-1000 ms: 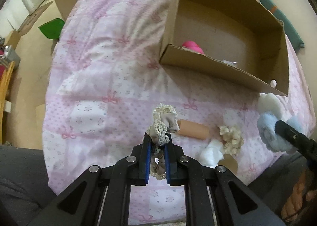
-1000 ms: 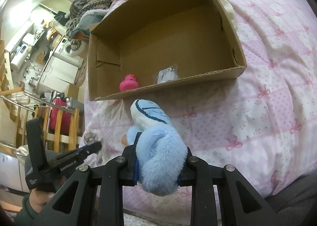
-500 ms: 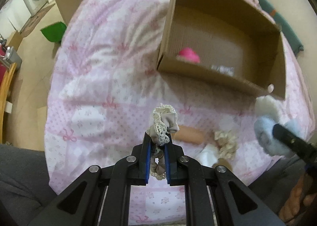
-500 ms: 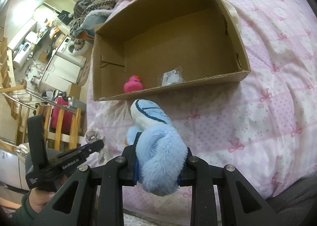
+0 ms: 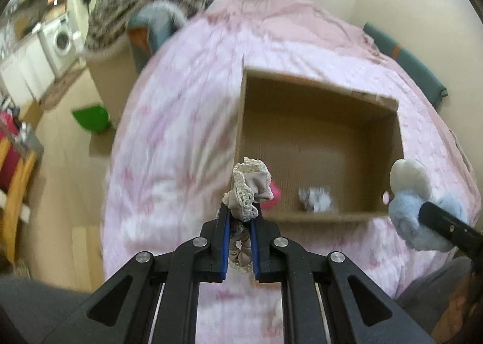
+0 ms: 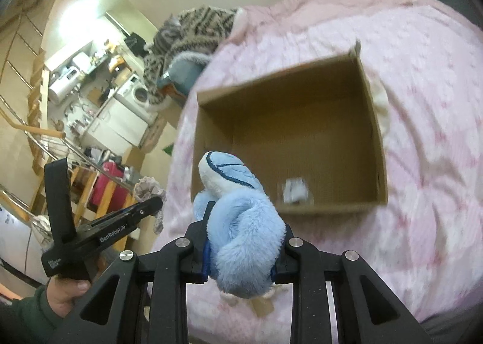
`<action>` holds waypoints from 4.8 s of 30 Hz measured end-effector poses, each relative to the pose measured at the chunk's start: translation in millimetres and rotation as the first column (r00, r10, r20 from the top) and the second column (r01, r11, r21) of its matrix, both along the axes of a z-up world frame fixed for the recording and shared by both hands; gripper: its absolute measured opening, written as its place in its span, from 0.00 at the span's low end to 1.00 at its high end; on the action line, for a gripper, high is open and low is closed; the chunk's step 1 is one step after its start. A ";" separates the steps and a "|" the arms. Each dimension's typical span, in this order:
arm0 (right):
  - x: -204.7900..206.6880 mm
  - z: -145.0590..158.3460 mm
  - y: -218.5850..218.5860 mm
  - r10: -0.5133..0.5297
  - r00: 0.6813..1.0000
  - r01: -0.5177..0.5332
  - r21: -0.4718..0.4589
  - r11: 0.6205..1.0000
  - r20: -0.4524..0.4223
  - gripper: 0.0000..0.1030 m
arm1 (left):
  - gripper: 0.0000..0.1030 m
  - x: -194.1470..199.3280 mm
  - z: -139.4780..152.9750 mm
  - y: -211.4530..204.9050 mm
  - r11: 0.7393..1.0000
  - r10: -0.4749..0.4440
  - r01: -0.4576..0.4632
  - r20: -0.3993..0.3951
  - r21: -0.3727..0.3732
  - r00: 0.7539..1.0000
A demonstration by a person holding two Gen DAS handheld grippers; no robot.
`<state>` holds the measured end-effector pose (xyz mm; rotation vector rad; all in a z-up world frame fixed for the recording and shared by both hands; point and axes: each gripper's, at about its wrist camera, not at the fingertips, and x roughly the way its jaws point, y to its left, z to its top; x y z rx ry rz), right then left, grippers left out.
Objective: Organize soft objects
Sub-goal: 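Carry the blue plush and lace scrunchie over the box with both tools, then open both tools to drop the plush and scrunchie into the box, then move both tools back toward the white sock and cream scrunchie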
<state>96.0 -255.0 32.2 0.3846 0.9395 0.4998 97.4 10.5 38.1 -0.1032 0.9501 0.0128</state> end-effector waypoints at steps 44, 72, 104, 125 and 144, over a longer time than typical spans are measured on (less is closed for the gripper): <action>89.1 -68.5 -13.8 -0.114 0.983 0.096 -0.123 0.988 -0.146 0.32 | 0.11 96.3 -53.3 -49.8 0.994 -0.107 0.105 0.053 0.037 0.993; 83.8 -48.8 -14.5 -0.138 0.990 0.134 -0.110 0.985 -0.037 0.81 | 0.63 91.9 -49.3 -49.1 0.995 -0.099 0.098 0.059 0.022 0.993; 53.4 -23.8 -14.7 -0.135 0.990 0.139 -0.127 0.982 0.038 0.96 | 0.64 44.0 -20.8 -25.7 0.998 -0.047 0.049 0.060 -0.039 0.997; 3.8 -26.5 -7.5 -0.118 0.993 0.117 -0.114 0.987 0.000 0.96 | 0.64 -12.2 -24.0 -18.1 0.999 -0.021 0.021 0.017 -0.024 1.000; -33.1 -41.7 1.7 -0.108 0.990 0.098 -0.119 0.988 -0.086 0.96 | 0.64 -39.6 -43.9 -3.9 0.998 0.017 -0.023 -0.086 -0.065 0.996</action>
